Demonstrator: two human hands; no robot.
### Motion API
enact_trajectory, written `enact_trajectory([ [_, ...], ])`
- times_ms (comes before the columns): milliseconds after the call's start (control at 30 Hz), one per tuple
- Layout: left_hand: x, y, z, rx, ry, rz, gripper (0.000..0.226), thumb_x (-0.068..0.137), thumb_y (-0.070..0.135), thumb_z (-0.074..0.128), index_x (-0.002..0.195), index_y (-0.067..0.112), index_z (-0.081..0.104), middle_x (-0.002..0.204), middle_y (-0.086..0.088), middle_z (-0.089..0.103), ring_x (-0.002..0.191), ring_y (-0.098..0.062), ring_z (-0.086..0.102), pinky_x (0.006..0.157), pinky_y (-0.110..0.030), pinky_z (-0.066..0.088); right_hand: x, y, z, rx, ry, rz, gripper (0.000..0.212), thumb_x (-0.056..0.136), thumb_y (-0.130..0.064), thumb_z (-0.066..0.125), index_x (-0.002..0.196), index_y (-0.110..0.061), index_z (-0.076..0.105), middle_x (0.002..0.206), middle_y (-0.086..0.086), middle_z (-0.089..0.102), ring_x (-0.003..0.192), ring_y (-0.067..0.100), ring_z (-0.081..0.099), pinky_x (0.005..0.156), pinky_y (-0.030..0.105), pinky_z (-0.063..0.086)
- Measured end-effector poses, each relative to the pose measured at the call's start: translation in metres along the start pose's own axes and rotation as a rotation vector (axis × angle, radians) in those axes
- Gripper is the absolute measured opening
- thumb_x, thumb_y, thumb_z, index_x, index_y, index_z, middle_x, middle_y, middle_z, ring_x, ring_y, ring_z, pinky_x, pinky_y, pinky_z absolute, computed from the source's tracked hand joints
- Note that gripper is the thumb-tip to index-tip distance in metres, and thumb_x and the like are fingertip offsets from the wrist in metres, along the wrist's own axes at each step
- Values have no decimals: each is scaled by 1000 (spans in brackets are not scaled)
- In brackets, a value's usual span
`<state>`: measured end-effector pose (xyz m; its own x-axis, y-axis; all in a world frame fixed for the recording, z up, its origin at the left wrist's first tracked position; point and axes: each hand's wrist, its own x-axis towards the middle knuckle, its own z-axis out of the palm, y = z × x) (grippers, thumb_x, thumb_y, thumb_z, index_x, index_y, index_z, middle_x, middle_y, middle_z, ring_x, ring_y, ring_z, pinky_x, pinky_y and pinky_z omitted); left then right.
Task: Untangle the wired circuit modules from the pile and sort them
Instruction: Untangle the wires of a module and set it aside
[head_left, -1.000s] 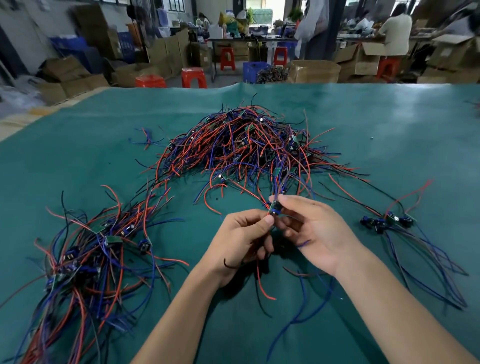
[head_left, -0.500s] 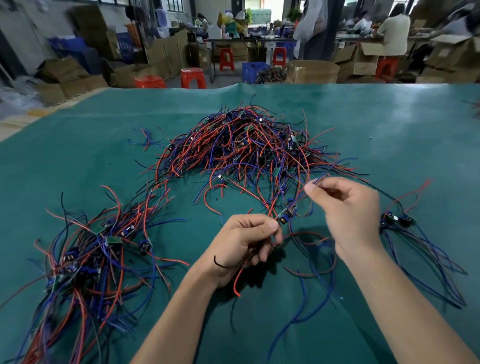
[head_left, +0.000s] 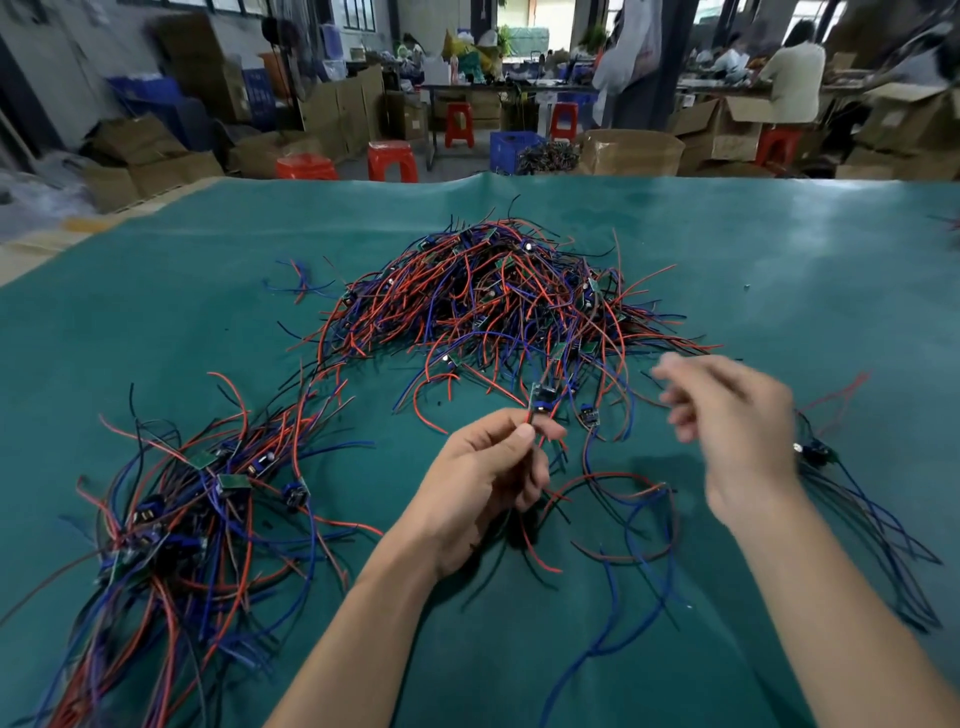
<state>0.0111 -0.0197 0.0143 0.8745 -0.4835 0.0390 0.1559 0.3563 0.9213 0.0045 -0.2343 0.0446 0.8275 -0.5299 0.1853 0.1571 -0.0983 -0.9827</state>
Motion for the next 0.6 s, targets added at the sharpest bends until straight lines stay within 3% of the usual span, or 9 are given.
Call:
enact_trajectory([
  [100,-1,-1,0,41,-56,-5,20,99,18,50,98,11,68,57,-5,53,50,-12,45,51,-20,37,-26,0,25,-71,-465,-1,33,74,-56,74,87,-27,81,78,5,76,68,7,62,49,18,41],
  [233,-2,1,0,109,-140,-10,25,97,26,50,100,10,68,45,-3,45,39,-11,39,45,-19,34,-30,1,28,75,-570,29,33,74,-46,85,91,-18,81,75,12,71,71,15,58,54,20,40],
  [400,-4,1,-1,154,-180,-34,23,100,26,51,95,17,71,49,-1,51,43,-10,45,47,-18,39,-24,-2,24,142,-313,-33,17,68,-33,82,79,-20,82,69,-4,71,59,9,51,52,18,42],
  [467,-5,0,-1,173,-187,-51,22,100,24,52,93,19,72,54,1,55,46,-10,48,49,-18,40,-20,-5,20,166,-195,-35,4,76,-20,81,78,-17,79,68,-6,70,57,7,51,51,17,42],
  [600,-6,2,1,211,-198,-66,18,95,20,55,87,17,71,69,0,61,54,-11,51,55,-20,38,-7,-21,4,245,103,-16,11,94,-9,71,87,-18,71,76,-4,68,61,6,53,54,20,40],
])
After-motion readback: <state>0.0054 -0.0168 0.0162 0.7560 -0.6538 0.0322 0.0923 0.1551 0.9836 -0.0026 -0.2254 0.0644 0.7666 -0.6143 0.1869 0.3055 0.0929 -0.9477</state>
